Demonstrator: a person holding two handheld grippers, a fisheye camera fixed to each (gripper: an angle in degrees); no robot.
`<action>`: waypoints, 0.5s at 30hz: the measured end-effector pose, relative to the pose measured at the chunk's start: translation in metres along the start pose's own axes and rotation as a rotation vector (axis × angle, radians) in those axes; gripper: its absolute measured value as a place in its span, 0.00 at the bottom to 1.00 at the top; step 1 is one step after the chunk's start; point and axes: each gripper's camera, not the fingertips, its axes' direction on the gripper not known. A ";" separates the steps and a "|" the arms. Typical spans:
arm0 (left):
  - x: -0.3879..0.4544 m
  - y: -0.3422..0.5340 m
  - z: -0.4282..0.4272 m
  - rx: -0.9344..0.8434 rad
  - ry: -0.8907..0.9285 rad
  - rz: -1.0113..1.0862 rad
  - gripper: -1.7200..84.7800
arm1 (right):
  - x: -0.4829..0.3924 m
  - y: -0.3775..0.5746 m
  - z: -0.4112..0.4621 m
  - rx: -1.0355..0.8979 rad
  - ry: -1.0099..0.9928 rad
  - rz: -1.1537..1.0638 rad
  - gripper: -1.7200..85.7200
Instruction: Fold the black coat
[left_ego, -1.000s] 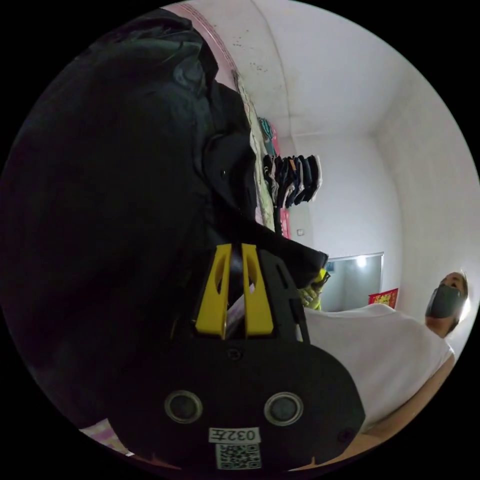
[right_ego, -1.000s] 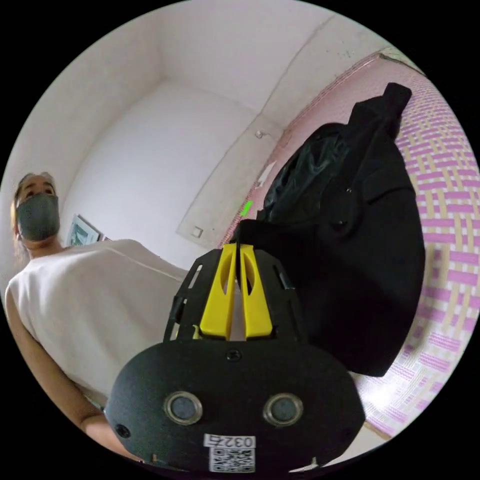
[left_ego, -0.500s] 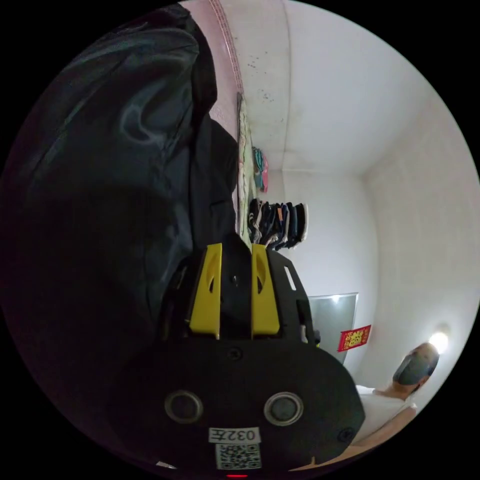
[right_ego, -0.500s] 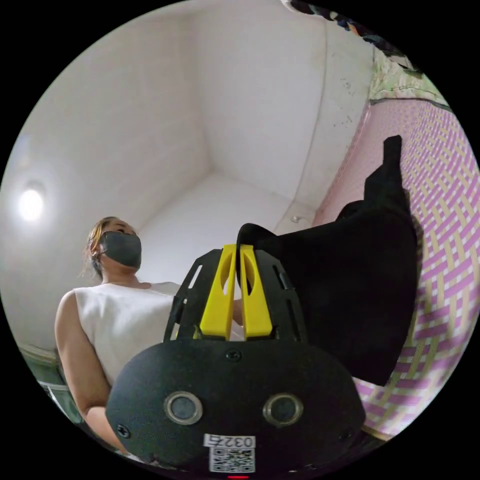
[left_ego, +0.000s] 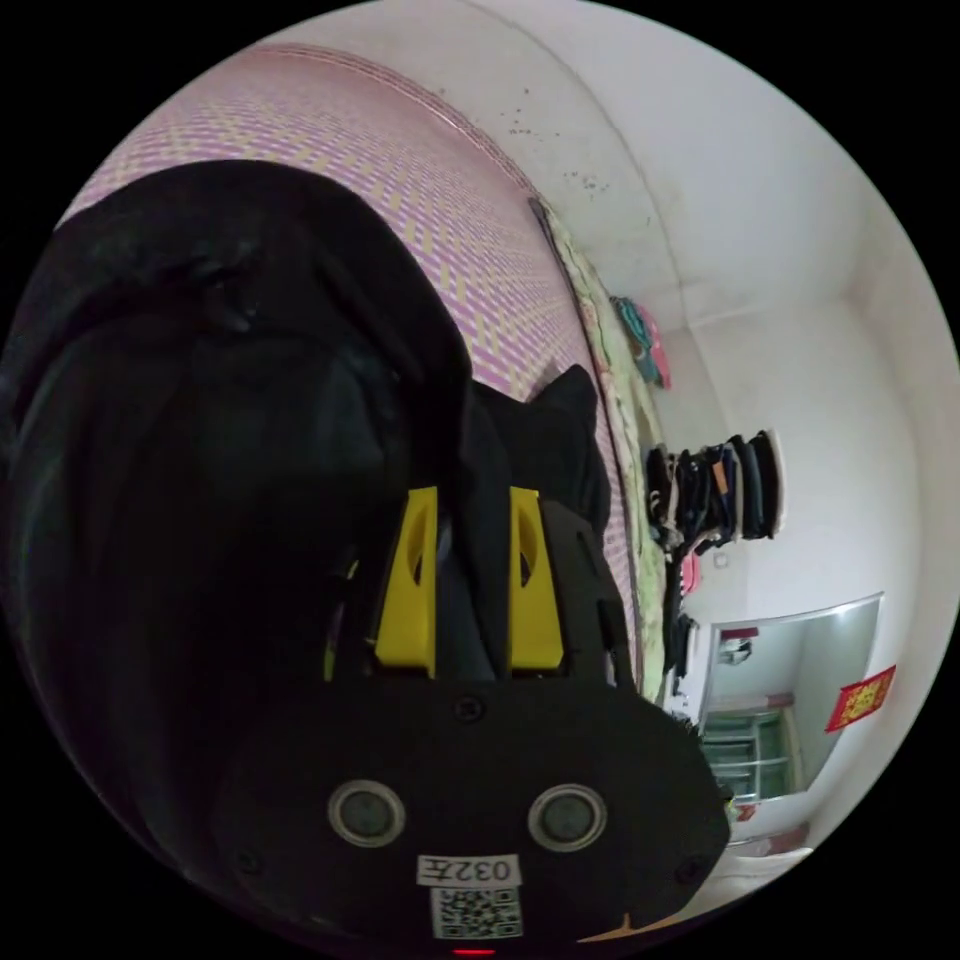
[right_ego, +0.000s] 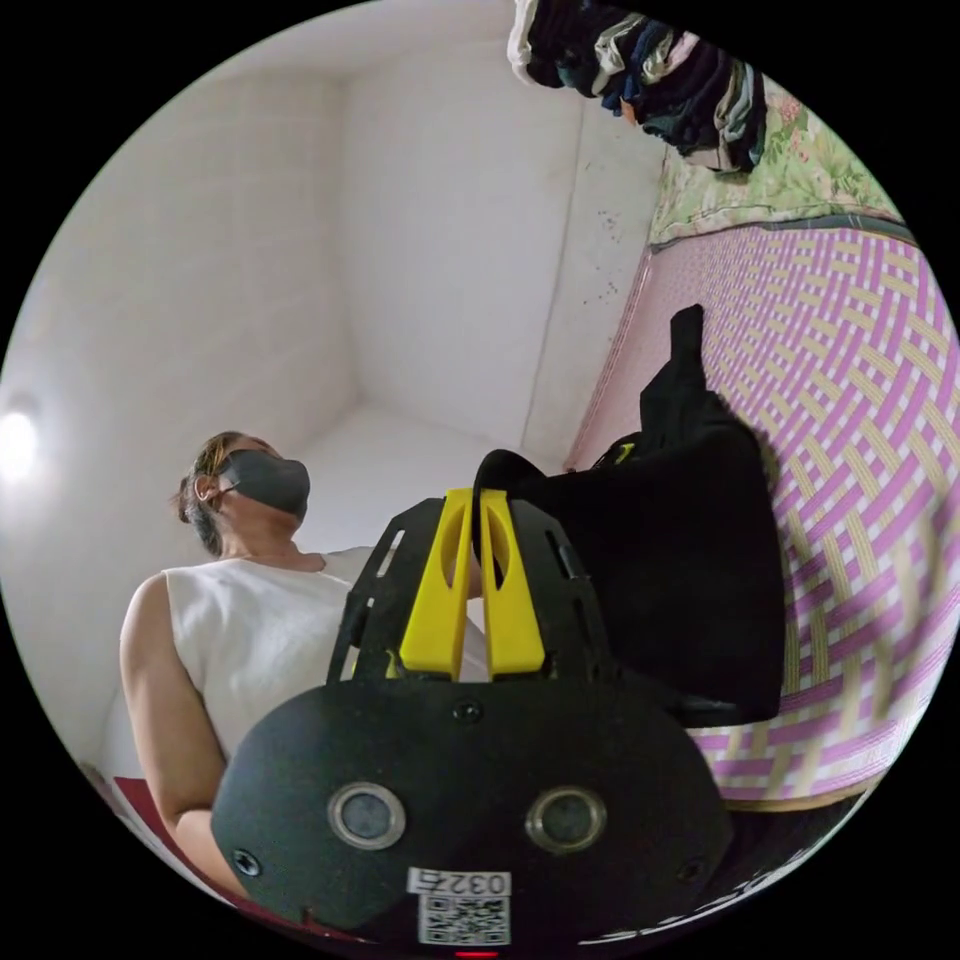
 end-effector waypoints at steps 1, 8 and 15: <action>0.002 -0.010 0.007 -0.028 -0.011 0.020 0.08 | 0.002 -0.003 0.002 0.000 0.006 0.001 0.01; 0.026 -0.071 -0.005 -0.198 0.163 0.094 0.01 | 0.002 -0.028 0.048 -0.230 0.050 -0.062 0.01; 0.106 -0.177 -0.054 -0.209 -0.213 0.283 0.03 | 0.054 -0.006 0.169 -0.721 0.127 -0.028 0.01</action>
